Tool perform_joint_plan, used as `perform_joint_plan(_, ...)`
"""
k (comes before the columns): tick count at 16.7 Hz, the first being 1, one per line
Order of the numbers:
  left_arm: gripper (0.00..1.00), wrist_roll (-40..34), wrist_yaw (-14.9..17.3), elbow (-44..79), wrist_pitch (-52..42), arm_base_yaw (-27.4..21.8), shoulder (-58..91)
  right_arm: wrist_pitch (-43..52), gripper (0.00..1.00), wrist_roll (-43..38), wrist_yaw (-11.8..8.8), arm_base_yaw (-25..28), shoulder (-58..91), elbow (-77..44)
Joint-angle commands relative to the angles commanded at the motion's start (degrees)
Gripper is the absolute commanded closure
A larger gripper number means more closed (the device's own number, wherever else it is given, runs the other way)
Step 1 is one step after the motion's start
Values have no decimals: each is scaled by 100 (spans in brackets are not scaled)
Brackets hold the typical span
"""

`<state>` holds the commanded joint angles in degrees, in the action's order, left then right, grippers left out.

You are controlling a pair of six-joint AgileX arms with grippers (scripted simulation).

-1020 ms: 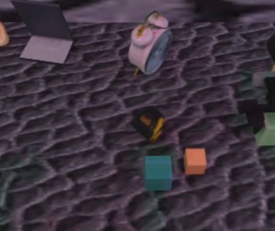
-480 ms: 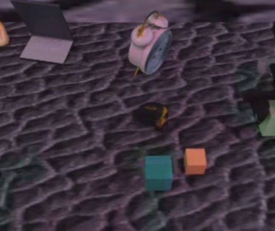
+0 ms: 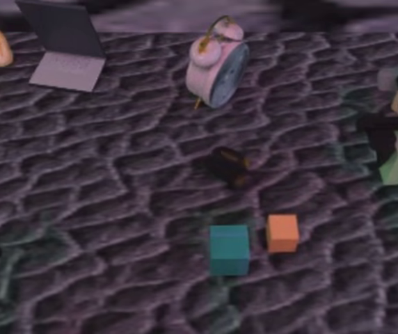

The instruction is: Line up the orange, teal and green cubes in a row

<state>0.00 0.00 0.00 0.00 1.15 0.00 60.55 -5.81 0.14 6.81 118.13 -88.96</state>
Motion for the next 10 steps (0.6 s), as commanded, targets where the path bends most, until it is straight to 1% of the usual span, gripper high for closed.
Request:
perform_joint_plan(2,0,0,0,0,0,0,0,114,100,-170,3,172,144,-195)
perform_joint_plan(4,0,0,0,0,0,0,0,359,100,-539,8,529,444,-632)
perform_joint_plan(7,0,0,0,0,0,0,0,910,100,-1365,18,1308,1103,-1745)
perform_joint_plan(10,0,0,0,0,0,0,0,1565,100,-2354,21,2257,1857,-3228)
